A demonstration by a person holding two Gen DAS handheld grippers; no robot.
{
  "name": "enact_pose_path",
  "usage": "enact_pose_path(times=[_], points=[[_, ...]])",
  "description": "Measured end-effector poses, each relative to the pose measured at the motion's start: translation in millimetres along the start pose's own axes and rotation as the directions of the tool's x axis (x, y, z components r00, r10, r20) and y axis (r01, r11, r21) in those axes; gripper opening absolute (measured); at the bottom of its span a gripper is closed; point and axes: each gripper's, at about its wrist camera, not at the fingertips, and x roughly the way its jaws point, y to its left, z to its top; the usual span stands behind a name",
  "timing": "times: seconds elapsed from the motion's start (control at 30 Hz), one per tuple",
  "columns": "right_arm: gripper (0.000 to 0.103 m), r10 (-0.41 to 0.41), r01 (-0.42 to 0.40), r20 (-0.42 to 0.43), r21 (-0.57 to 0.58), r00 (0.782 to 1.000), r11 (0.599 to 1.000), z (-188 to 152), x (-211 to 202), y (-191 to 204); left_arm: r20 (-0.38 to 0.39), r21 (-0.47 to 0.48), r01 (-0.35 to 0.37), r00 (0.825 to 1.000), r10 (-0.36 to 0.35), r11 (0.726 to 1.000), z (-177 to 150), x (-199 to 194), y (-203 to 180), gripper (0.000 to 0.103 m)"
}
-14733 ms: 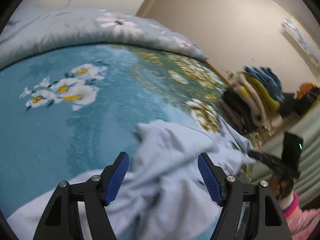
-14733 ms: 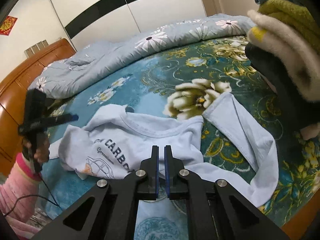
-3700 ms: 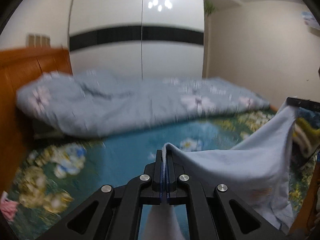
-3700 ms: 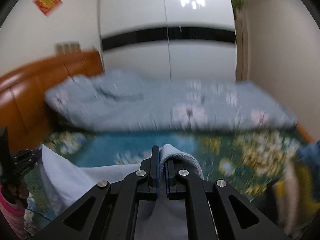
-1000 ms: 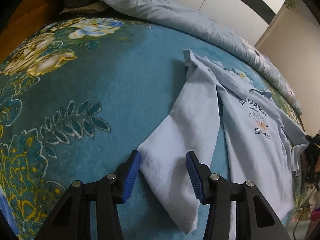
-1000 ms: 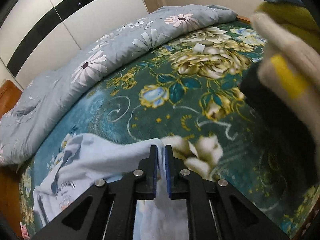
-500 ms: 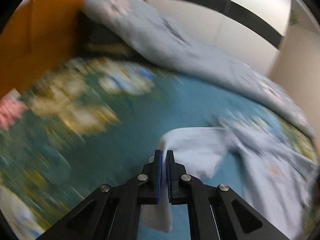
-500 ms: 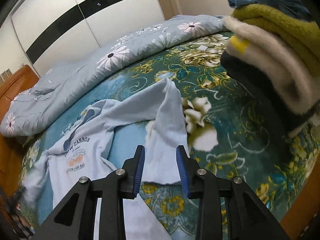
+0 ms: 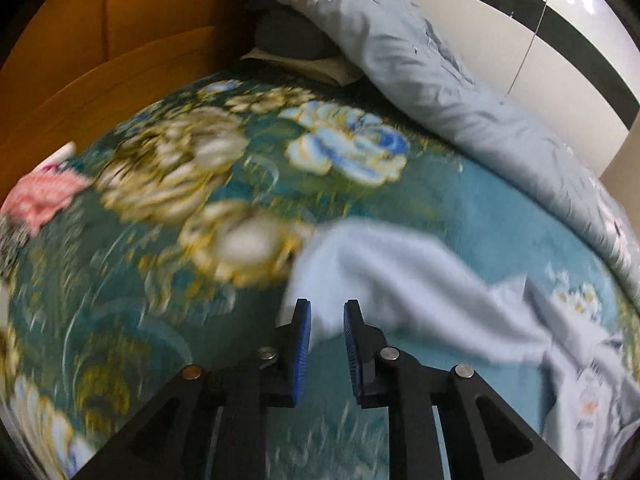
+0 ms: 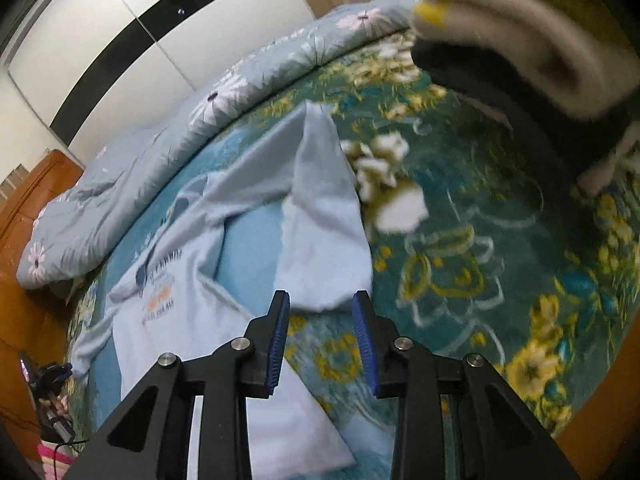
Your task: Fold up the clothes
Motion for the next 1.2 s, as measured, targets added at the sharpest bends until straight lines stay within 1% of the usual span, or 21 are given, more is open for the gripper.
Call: enact_pose_path(times=[0.07, 0.1, 0.13, 0.17, 0.23, 0.3, 0.4, 0.47, 0.57, 0.63, 0.67, 0.7, 0.77, 0.8, 0.83, 0.87, 0.9, 0.97, 1.03, 1.13, 1.2], points=[[0.033, 0.02, -0.022, -0.041, -0.035, 0.999, 0.999, -10, 3, -2, -0.033, 0.028, 0.115, 0.993, -0.114, 0.993, -34, -15, -10, 0.024], [0.034, 0.031, -0.036, -0.068, -0.066, 0.997, 0.997, -17, 6, -2, -0.057, 0.046, 0.174, 0.984, -0.171, 0.984, -53, -23, -17, 0.03], [0.035, 0.039, -0.046, -0.085, -0.076, 0.996, 0.996, -22, 9, -3, -0.109, 0.084, 0.239, 0.967, -0.229, 0.967, -75, -27, -30, 0.034], [0.035, 0.048, -0.056, -0.101, -0.086, 0.994, 0.995, -27, 12, -3, -0.163, 0.119, 0.304, 0.945, -0.284, 0.945, -97, -32, -42, 0.034], [0.035, 0.064, -0.076, -0.131, -0.087, 0.989, 0.993, -36, 18, -6, -0.28, 0.157, 0.416, 0.889, -0.364, 0.896, -141, -39, -67, 0.034], [0.035, 0.081, -0.091, -0.154, -0.06, 0.985, 0.994, -44, 24, -12, -0.359, 0.141, 0.47, 0.844, -0.397, 0.871, -167, -43, -79, 0.034], [0.035, 0.149, -0.152, -0.148, -0.013, 0.978, 0.988, -52, 20, -24, -0.413, 0.125, 0.52, 0.802, -0.432, 0.845, -185, -55, -88, 0.034], [0.035, 0.194, -0.195, -0.151, 0.011, 0.969, 0.981, -57, 19, -29, -0.478, 0.086, 0.557, 0.751, -0.456, 0.826, -198, -55, -95, 0.036], [0.035, 0.292, -0.286, -0.158, 0.056, 0.943, 0.956, -65, 19, -34, -0.484, 0.109, 0.549, 0.757, -0.439, 0.828, -209, -58, -103, 0.039], [0.035, 0.348, -0.34, -0.17, 0.078, 0.922, 0.937, -71, 22, -34, -0.504, 0.097, 0.569, 0.735, -0.453, 0.817, -214, -62, -110, 0.043], [0.035, 0.354, -0.346, -0.168, 0.075, 0.92, 0.935, -72, 21, -33, -0.526, 0.078, 0.589, 0.71, -0.469, 0.805, -217, -61, -112, 0.043], [0.035, 0.359, -0.352, -0.165, 0.072, 0.919, 0.933, -74, 21, -33, -0.541, 0.065, 0.602, 0.691, -0.478, 0.796, -219, -60, -115, 0.043], [0.035, 0.365, -0.358, -0.162, 0.075, 0.917, 0.931, -72, 20, -32, -0.531, 0.083, 0.578, 0.715, -0.455, 0.812, -222, -60, -120, 0.038], [0.032, 0.364, -0.357, -0.163, 0.071, 0.917, 0.932, -72, 20, -32, -0.521, 0.095, 0.566, 0.73, -0.443, 0.819, -223, -61, -121, 0.031], [0.024, 0.356, -0.35, -0.165, 0.063, 0.92, 0.934, -72, 21, -30, -0.514, 0.103, 0.558, 0.739, -0.436, 0.823, -223, -62, -122, 0.018], [0.018, 0.348, -0.344, -0.167, 0.055, 0.922, 0.937, -72, 21, -29, -0.511, 0.099, 0.556, 0.74, -0.437, 0.825, -224, -64, -121, 0.013], [0.01, 0.358, -0.354, -0.171, 0.056, 0.918, 0.934, -72, 22, -28, -0.504, 0.082, 0.553, 0.741, -0.444, 0.829, -224, -64, -119, 0.008], [0.009, 0.377, -0.372, -0.166, 0.056, 0.911, 0.926, -73, 23, -27, -0.484, 0.054, 0.546, 0.747, -0.456, 0.836, -221, -65, -115, 0.006], [0.008, 0.391, -0.388, -0.145, 0.048, 0.909, 0.92, -75, 18, -24, -0.447, 0.039, 0.543, 0.76, -0.472, 0.839, -214, -74, -105, 0.006], [0.008, 0.424, -0.426, -0.125, 0.012, 0.897, 0.905, -78, -1, -18, -0.413, 0.071, 0.55, 0.776, -0.477, 0.832, -204, -95, -92, 0.005], [0.008, 0.44, -0.445, -0.128, -0.02, 0.889, 0.895, -82, -13, -13, -0.405, 0.118, 0.54, 0.792, -0.456, 0.834, -208, -106, -85, 0.005]])
